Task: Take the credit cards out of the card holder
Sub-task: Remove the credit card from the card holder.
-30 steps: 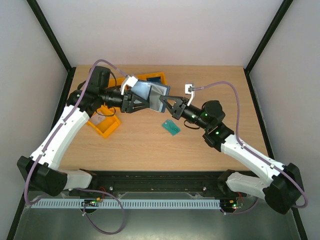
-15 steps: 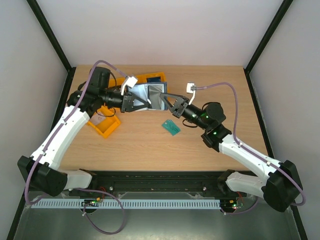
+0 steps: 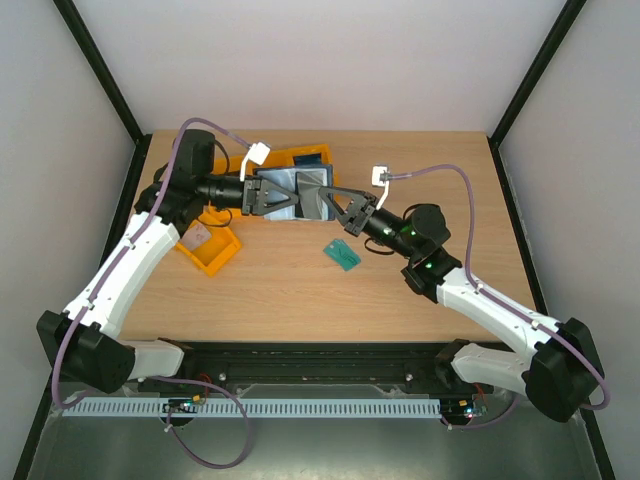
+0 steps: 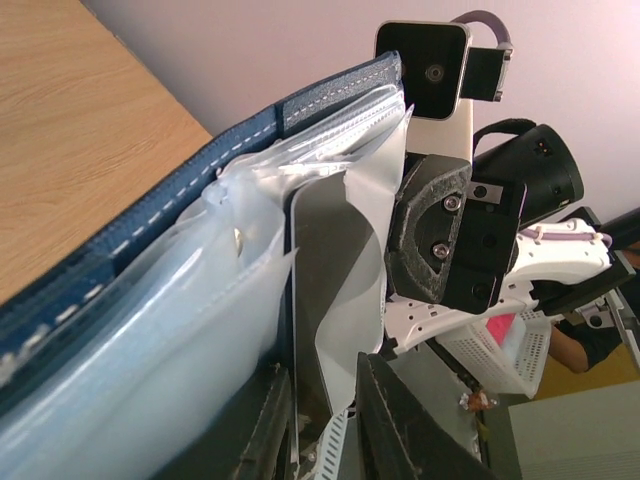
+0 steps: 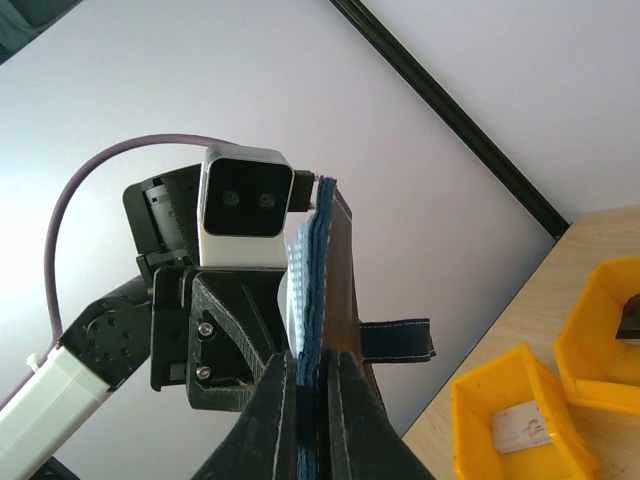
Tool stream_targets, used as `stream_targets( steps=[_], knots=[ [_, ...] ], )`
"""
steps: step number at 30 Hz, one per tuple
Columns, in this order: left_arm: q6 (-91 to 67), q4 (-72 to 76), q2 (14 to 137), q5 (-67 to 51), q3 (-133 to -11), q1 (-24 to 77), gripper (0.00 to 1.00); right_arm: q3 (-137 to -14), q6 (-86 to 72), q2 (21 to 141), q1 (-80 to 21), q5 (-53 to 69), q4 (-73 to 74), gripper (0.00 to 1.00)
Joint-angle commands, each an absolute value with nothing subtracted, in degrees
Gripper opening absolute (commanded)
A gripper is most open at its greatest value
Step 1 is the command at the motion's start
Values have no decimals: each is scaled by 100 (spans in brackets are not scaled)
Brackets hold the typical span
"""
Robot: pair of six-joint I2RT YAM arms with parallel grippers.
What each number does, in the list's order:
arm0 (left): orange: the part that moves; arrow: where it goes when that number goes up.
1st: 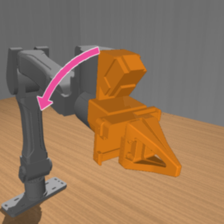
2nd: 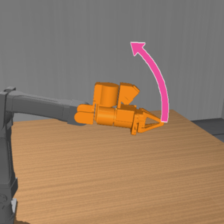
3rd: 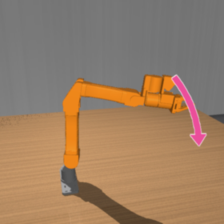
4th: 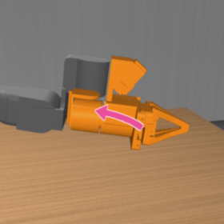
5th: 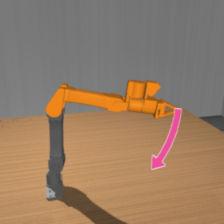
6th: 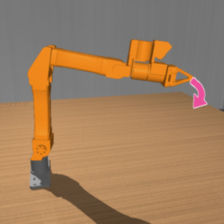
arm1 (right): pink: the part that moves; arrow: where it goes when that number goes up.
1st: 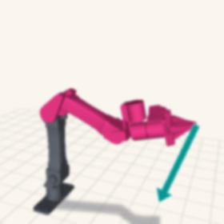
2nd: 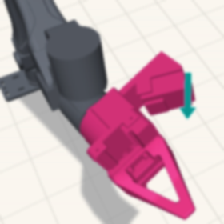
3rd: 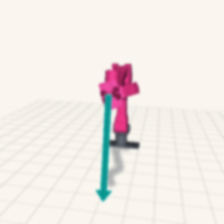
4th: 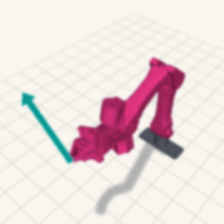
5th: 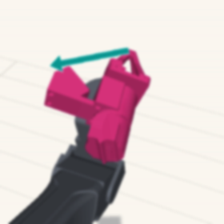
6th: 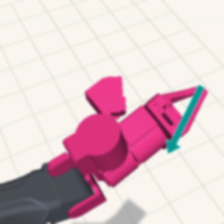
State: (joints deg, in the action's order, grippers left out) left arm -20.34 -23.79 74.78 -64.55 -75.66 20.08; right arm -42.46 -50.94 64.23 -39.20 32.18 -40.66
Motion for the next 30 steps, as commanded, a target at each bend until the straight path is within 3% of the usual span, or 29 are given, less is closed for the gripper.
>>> stream_targets(
  steps=[1,8,24,28,30],
  knots=[
    [-2307,-1863,7522,-6600,-7567,2199,21,-4321,-5213,6535,-4018,3651,-4468,2],
    [-2486,-1709,7614,-6670,-7734,2448,3,-4318,-5238,6634,-4024,3607,-4485,2],
    [-2111,-1914,7531,-6468,-7927,2155,2,-4342,-4504,6387,-4016,3817,-3563,2],
    [-2336,-1757,7567,-6359,-7757,2265,19,-4351,-4747,6510,-4016,3799,-4000,2],
    [-2364,-1769,7569,-6345,-7742,2251,22,-4408,-4809,6563,-4012,3826,-4082,2]
  ],
)
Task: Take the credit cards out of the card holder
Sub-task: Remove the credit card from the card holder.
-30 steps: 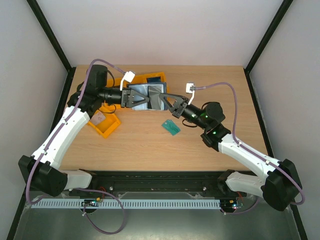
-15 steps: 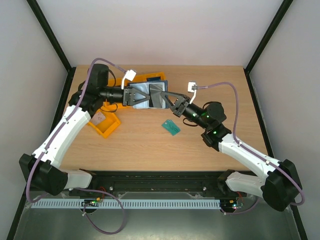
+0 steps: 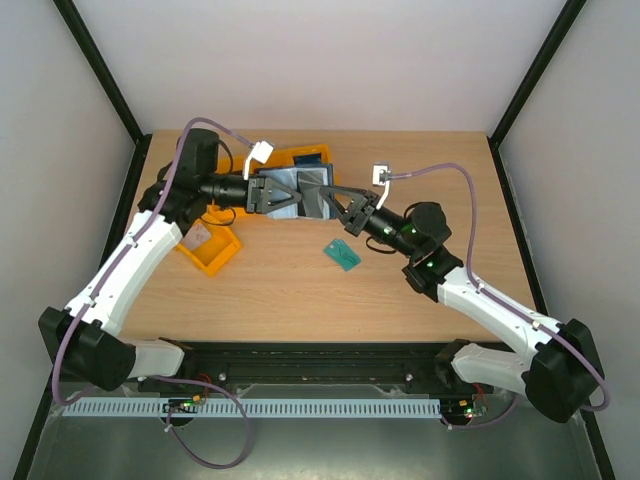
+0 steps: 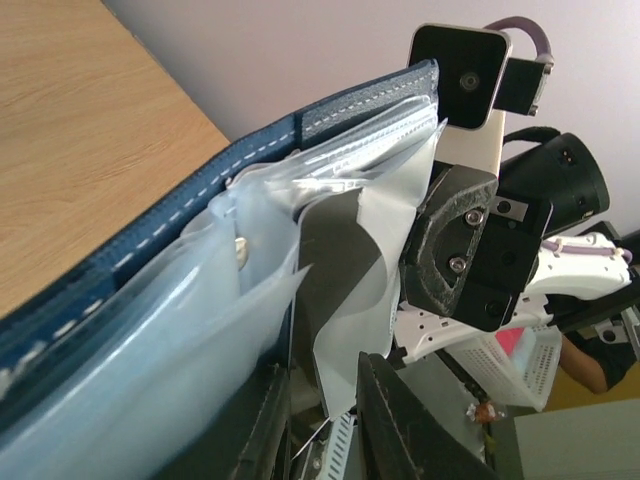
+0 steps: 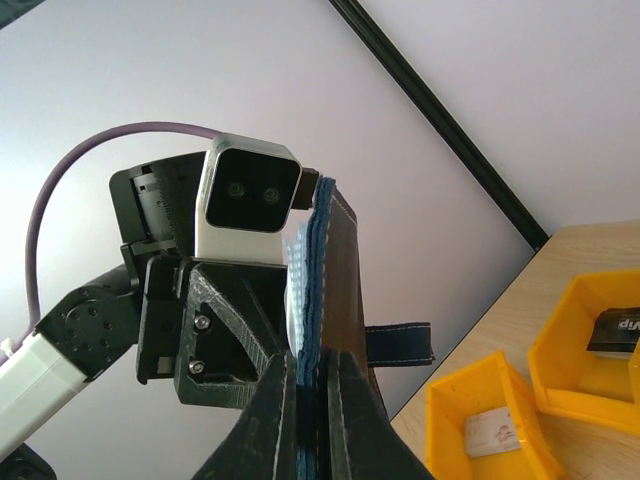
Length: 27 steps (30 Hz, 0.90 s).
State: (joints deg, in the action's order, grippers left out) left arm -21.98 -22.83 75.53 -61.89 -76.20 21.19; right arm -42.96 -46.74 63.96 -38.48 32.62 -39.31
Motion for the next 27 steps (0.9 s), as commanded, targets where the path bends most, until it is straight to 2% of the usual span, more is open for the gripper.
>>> stream_targets(
  steps=[1,6,8,9,12,14,26,27],
  knots=[
    [-2308,-1845,7561,-6314,-7768,2212,22,-4415,-4808,6546,-4013,3804,-4092,2],
    [-1401,-2821,7479,-6017,-8053,1719,31,-4303,-4806,6224,-3908,3709,-3997,2],
    [-1072,-3113,7410,-5958,-8066,1502,38,-4315,-4738,6093,-3886,3699,-3800,2],
    [-938,-3216,7375,-5959,-8055,1402,45,-4315,-4718,6038,-3877,3696,-3741,2],
    [-544,-3497,7265,-5967,-7968,1217,83,-4307,-4694,5869,-3867,3699,-3610,2],
    [-216,-3679,7199,-5989,-7902,1187,98,-4300,-4672,5776,-3861,3692,-3549,2],
    [241,-3581,7246,-6842,-7840,1685,99,-4331,-4799,5857,-3861,4016,-3865,2],
    [243,-3590,7250,-6921,-7832,1707,95,-4326,-4801,5862,-3859,4036,-3867,2]
  ],
)
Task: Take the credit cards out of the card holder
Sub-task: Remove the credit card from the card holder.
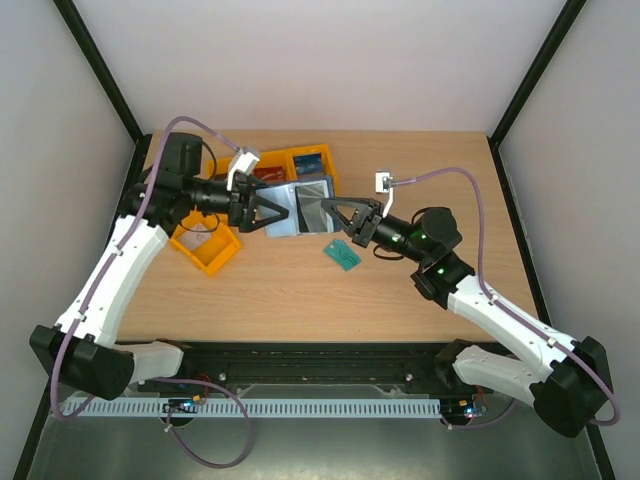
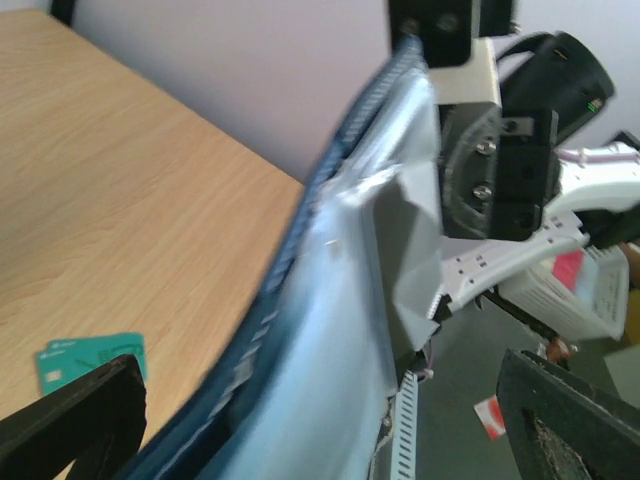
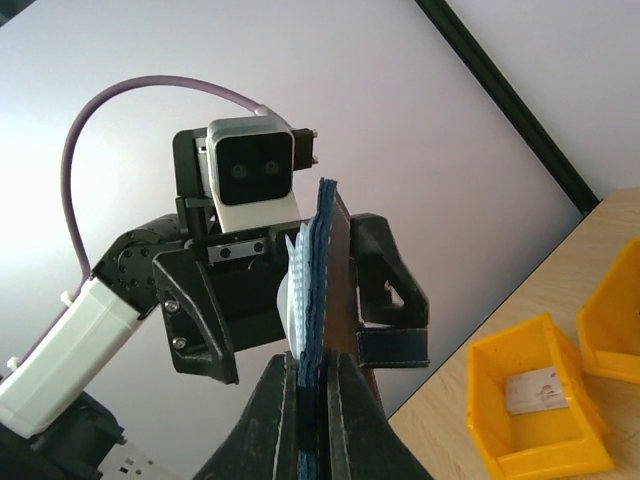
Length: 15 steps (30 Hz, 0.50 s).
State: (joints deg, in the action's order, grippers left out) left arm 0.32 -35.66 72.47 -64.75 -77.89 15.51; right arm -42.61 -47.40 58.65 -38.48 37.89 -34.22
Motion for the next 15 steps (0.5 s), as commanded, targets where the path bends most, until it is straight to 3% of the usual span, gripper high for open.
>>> stream_targets(
  steps=[1,3,5,6,9,11,12,15],
  knots=[
    [250,-3602,7252,-7005,-7826,1713,85,-4313,-4799,5862,-3858,4065,-3872,2],
    [297,-3672,7240,-7182,-7831,1709,56,-4292,-4788,5854,-3858,4122,-3880,2],
    [369,-3777,7211,-7230,-7859,1709,14,-4264,-4777,5856,-3858,4219,-3864,2],
    [411,-3848,7209,-7214,-7888,1707,4,-4263,-4748,5854,-3858,4256,-3811,2],
    [738,-4225,7216,-7127,-8039,1705,2,-4343,-4453,5860,-3858,4439,-3382,3],
    [919,-4405,7207,-7028,-8170,1713,2,-4496,-4108,5904,-3858,4575,-2766,26],
    [1025,-4505,7207,-6935,-8223,1716,2,-4579,-3946,5928,-3863,4602,-2462,32],
    [1392,-4841,7221,-6763,-8361,1758,2,-4681,-3671,5939,-3863,4682,-2017,36]
  ],
)
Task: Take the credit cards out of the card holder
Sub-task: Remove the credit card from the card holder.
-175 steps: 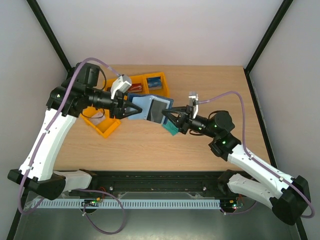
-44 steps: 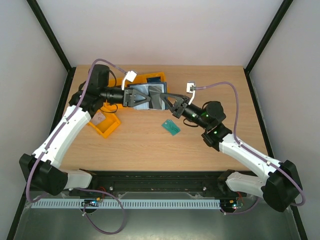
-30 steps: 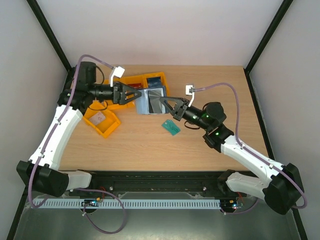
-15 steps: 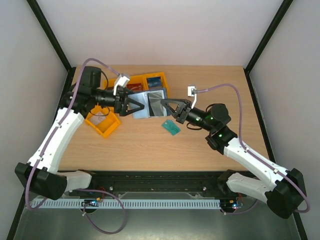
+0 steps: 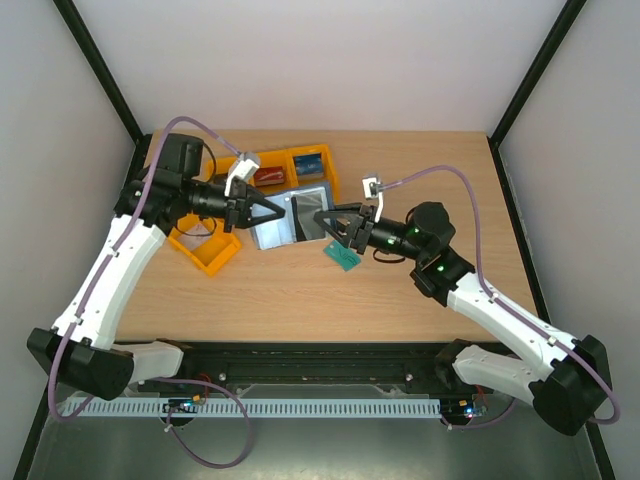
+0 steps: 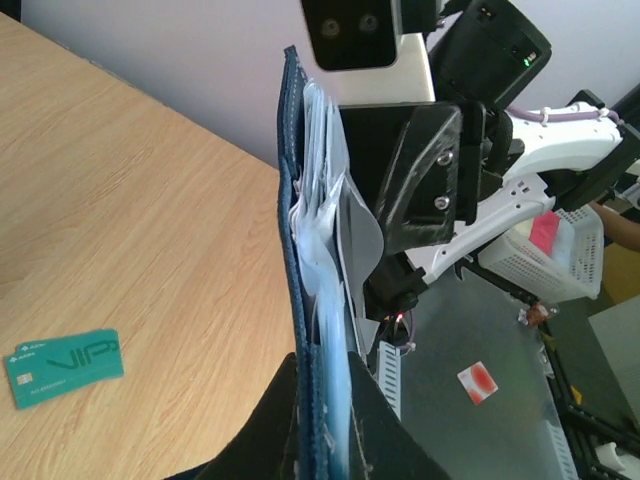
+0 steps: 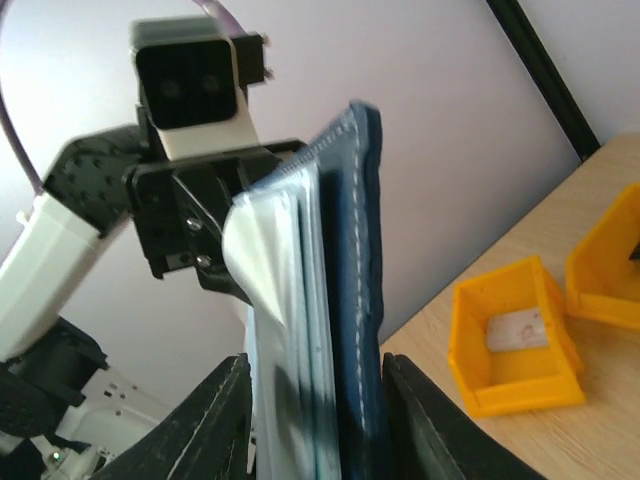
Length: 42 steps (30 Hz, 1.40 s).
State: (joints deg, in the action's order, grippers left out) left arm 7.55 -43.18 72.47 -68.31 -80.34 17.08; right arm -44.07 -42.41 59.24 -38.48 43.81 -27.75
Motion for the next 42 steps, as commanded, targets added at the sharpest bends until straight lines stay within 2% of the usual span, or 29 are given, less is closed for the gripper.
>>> stream_targets(
  steps=[1,5,10,13,14,17,19,21,24,26,27,31,34,38,42],
  knots=[
    [1565,-5004,7228,-6725,-8410,1791,2,-4661,-3672,5922,-3861,4718,-2047,36],
    [2176,-5551,7280,-6658,-8631,1955,2,-4600,-3676,5841,-3859,4745,-2232,33],
    [2222,-5611,7330,-6557,-8807,2010,2,-4650,-3683,5913,-3866,4955,-2206,15],
    [2203,-5595,7344,-6558,-8837,2030,2,-4683,-3519,5940,-3866,5149,-2001,9],
    [2218,-5597,7353,-6546,-8849,2030,2,-4635,-3525,5903,-3865,5223,-2085,9],
    [2265,-5635,7386,-6532,-8868,2035,2,-4489,-3616,5771,-3867,5397,-2461,25],
    [2268,-5650,7395,-6541,-8876,2051,2,-4522,-3591,5733,-3867,5368,-2357,25],
    [2300,-5686,7422,-6542,-8905,2095,2,-4597,-3442,5743,-3867,5216,-2082,19],
    [2296,-5683,7427,-6552,-8942,2125,2,-4614,-3440,5782,-3867,5193,-2027,2],
    [2204,-5595,7427,-6459,-8947,2118,2,-4606,-3449,5764,-3867,5177,-2075,2],
    [2059,-5490,7421,-6318,-8954,2118,8,-4592,-3449,5732,-3867,5103,-2091,2],
    [1447,-5103,7409,-5331,-9124,1982,40,-4632,-3376,5530,-3859,4250,-1691,2],
    [1091,-4715,7323,-4863,-9177,1622,53,-4813,-3313,5536,-3858,3008,-840,2],
    [768,-4374,7205,-4360,-9176,1222,54,-5056,-3440,5827,-3856,1451,173,2],
    [596,-4332,7140,-4804,-8955,1304,52,-5154,-3611,6061,-3859,964,310,2]
  ],
)
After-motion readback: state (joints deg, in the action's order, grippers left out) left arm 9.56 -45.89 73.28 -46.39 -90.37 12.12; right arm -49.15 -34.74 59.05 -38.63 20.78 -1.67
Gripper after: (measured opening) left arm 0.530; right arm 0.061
